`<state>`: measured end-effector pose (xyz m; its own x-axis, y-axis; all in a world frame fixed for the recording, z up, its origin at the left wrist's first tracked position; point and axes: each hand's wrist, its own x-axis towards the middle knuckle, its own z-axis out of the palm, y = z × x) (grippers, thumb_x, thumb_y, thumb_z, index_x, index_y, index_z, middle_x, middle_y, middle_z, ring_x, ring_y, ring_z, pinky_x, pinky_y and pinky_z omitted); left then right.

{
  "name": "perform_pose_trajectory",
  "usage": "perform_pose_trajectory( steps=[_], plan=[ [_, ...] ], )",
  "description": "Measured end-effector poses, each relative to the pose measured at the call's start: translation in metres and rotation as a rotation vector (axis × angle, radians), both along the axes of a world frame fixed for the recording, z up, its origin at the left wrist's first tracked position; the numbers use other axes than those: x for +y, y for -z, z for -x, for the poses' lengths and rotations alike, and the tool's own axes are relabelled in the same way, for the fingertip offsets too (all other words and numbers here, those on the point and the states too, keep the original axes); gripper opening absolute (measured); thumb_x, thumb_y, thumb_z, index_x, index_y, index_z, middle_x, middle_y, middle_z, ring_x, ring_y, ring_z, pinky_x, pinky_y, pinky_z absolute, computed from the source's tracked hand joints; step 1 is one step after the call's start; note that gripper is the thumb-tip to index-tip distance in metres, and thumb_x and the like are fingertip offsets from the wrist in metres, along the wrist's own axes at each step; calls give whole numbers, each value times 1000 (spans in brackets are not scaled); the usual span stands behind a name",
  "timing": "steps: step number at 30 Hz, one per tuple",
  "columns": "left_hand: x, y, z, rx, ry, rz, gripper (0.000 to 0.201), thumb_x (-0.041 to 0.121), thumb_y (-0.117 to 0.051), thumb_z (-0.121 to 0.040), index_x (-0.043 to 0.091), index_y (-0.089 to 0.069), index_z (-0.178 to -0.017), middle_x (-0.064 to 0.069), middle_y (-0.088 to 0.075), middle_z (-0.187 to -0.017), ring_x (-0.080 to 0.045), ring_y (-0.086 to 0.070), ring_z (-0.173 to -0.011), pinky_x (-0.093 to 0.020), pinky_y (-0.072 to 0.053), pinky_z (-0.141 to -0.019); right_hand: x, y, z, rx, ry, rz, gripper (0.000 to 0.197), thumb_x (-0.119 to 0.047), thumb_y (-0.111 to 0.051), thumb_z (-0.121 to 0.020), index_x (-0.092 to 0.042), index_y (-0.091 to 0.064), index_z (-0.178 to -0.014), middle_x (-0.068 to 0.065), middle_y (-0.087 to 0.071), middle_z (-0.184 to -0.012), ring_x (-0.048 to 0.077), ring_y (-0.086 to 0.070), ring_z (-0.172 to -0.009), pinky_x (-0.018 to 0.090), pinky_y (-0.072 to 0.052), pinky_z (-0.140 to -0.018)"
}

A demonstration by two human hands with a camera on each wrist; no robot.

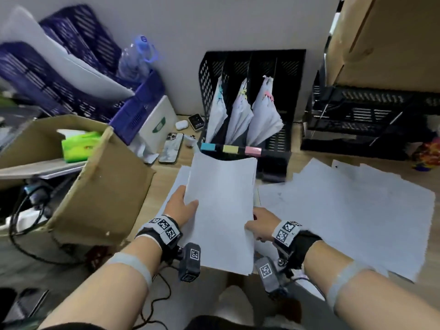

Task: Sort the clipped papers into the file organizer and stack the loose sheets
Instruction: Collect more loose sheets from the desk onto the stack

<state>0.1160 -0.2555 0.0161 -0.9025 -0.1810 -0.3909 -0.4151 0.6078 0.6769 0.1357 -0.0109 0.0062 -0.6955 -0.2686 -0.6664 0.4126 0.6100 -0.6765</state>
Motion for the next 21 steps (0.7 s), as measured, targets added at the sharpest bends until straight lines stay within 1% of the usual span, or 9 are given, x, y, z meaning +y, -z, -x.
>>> perform_pose_trajectory(
  steps=[3, 6, 8, 10, 11, 13, 14, 18, 21],
  plan=[
    [-44, 9, 2, -72, -89, 88, 43, 20, -63, -92, 12, -53, -133, -10, -67, -123, -31, -63, -114, -37, -48, -98, -41, 7, 2, -11, 11, 37, 19, -9, -51, -84, -14, -62, -99, 5, -65, -68, 18, -58, -50, 26, -46, -47],
    [-75, 23, 16, -112, -68, 118, 43, 21, -62, -93, 11, -51, -134, -6, -65, -122, -31, -62, -115, -32, -45, -92, -74, 20, 4, -30, 121, 37, 24, -1, -49, -88, -7, -59, -110, 5, -64, -62, 10, -59, -39, 24, -52, -43],
    [-88, 35, 28, -136, -13, 88, 49, 19, -65, -91, 11, -49, -136, -4, -64, -122, -28, -61, -115, -29, -42, -89, -93, 34, 8, -106, 245, 40, 33, 2, -49, -86, -4, -51, -119, 12, -65, -74, 20, -63, -53, 31, -56, -54],
    [-99, 51, 38, -178, 45, 78, 54, 17, -68, -87, 12, -48, -137, -5, -64, -126, -24, -61, -111, -28, -43, -91, -105, 49, 10, -97, 281, -33, 38, -9, -54, -85, -8, -47, -122, 10, -58, -95, 23, -60, -75, 28, -49, -62],
    [-103, 59, 41, -219, 54, 91, 57, 20, -68, -84, 13, -48, -137, -6, -63, -127, -24, -61, -110, -29, -44, -93, -109, 55, 11, -78, 289, -82, 33, -14, -55, -84, -11, -47, -116, 6, -53, -97, 21, -56, -78, 26, -43, -61],
    [-109, 75, 44, -293, 51, 116, 61, 29, -66, -77, 14, -52, -134, -6, -65, -127, -29, -62, -111, -35, -49, -97, -116, 65, 12, -59, 350, -122, 21, -16, -56, -82, -18, -42, -97, -1, -44, -84, 15, -45, -68, 26, -36, -55],
    [-111, 82, 45, -312, 65, 147, 60, 32, -64, -74, 15, -55, -131, -7, -66, -125, -31, -63, -111, -38, -50, -98, -121, 65, 12, -74, 389, -93, 24, -15, -56, -82, -19, -37, -97, -3, -41, -80, 13, -42, -66, 26, -36, -55],
    [-108, 90, 48, -327, 112, 283, 62, 41, -57, -69, 21, -58, -127, -7, -59, -130, -35, -57, -116, -45, -49, -100, -132, 71, 20, -148, 461, -5, 33, -19, -59, -81, -13, -43, -109, 1, -49, -93, 21, -52, -84, 32, -49, -81],
    [-105, 84, 49, -349, 122, 290, 61, 37, -56, -73, 19, -54, -132, -8, -52, -136, -36, -53, -121, -46, -47, -102, -135, 75, 23, -126, 462, -8, 47, -23, -58, -79, -8, -45, -122, 3, -55, -96, 21, -54, -83, 28, -47, -66]
  ],
)
